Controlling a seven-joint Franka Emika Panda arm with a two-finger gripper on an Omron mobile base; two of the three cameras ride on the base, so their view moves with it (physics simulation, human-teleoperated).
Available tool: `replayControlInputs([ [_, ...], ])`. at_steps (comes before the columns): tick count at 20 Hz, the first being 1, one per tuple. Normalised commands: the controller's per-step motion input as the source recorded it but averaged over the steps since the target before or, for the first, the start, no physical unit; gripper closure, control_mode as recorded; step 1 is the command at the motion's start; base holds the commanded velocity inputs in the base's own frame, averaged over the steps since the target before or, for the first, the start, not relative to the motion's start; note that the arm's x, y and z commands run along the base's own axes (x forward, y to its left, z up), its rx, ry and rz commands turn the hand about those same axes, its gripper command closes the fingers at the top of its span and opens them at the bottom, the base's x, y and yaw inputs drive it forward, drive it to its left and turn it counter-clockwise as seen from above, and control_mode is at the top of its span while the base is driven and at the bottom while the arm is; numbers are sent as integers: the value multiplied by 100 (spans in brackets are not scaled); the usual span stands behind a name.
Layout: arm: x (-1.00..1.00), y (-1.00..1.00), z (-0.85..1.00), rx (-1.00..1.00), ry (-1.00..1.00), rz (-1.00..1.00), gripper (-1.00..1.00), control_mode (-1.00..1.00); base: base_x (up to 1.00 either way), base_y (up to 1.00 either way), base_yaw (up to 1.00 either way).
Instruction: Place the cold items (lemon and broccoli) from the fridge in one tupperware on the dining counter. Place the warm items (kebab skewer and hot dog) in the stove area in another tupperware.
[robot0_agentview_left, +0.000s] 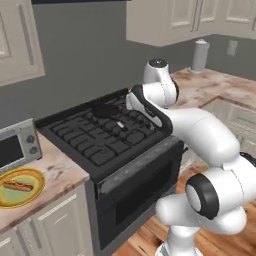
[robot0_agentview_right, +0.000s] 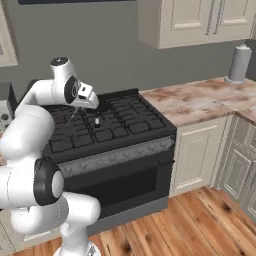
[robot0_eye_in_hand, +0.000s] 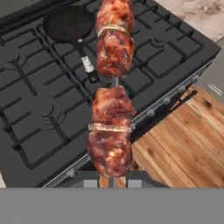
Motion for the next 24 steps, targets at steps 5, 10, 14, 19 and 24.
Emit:
replayControlInputs([
  [5,0,0,0,0,0,0,100,100,-67,47,-82],
  [10,0,0,0,0,0,0,100,100,-74,52,-75],
  [14,0,0,0,0,0,0,100,100,-74,44,-72],
  [19,0,0,0,0,0,0,100,100,-77,31,-69],
  [24,0,0,0,0,0,0,100,100,-77,3,-47],
])
